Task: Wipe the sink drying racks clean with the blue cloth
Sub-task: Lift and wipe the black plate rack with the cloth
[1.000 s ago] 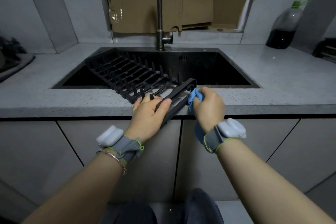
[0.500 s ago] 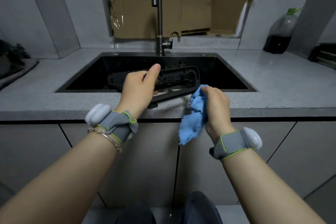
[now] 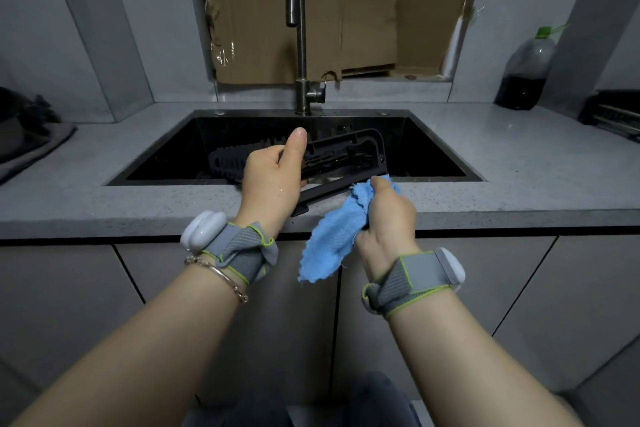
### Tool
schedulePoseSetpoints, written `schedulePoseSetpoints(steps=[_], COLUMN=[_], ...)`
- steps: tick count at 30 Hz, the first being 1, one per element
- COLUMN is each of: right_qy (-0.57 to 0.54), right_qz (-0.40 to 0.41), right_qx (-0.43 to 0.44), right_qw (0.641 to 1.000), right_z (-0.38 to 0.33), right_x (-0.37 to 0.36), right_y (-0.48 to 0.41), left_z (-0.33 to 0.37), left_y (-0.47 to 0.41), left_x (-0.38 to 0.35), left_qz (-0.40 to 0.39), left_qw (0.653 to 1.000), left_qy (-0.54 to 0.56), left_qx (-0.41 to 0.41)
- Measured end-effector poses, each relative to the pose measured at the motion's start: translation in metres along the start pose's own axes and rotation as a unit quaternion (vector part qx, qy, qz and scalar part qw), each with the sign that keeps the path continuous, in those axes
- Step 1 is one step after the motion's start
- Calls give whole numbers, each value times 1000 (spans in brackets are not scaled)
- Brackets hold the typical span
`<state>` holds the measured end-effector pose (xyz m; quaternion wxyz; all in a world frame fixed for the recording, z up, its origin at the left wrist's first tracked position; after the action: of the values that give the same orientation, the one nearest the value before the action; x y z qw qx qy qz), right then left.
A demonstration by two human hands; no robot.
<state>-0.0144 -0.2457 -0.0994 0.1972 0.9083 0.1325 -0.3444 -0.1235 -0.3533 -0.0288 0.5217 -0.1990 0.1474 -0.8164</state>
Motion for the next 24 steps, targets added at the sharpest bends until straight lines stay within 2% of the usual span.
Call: schedulePoseSetpoints(steps=[8, 11, 13, 19, 21, 22, 24], right_qy=[31, 55, 27, -41, -16, 20, 106], right_qz=[-46, -33, 1, 1, 19, 14, -57], right_qx=[-9, 50, 72, 40, 89, 146, 260], right_qw=[998, 997, 997, 998, 996, 989, 958], right_z=[4, -14, -26, -12, -11, -14, -15], right_x=[4, 14, 20, 16, 21, 21, 4], right_y=[16, 4, -4, -1, 13, 25, 55], left_z=[6, 12, 18, 22, 18, 18, 19], left_y=[-1, 0, 3, 5, 5, 7, 11], left_x=[4, 7, 9, 4, 1, -2, -11], left_qz=[-7, -21, -32, -19, -11, -8, -19], left_qw=[1000, 999, 999, 1000, 999, 999, 996], left_qy=[-30, -38, -36, -7, -29, -47, -90], left_qx=[4, -3, 1, 18, 9, 1, -13])
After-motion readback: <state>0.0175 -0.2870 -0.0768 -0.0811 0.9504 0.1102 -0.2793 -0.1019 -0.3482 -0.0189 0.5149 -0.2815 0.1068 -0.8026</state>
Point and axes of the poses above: each hand's wrist, its own y-axis away from the middle knuckle, its own x-axis out of the back of the hand, z = x × y, the point moved 6 cm from there along -y, towards the middle knuckle, and after that the axes turned 7 degrees about -y, right-handed, at the moved point
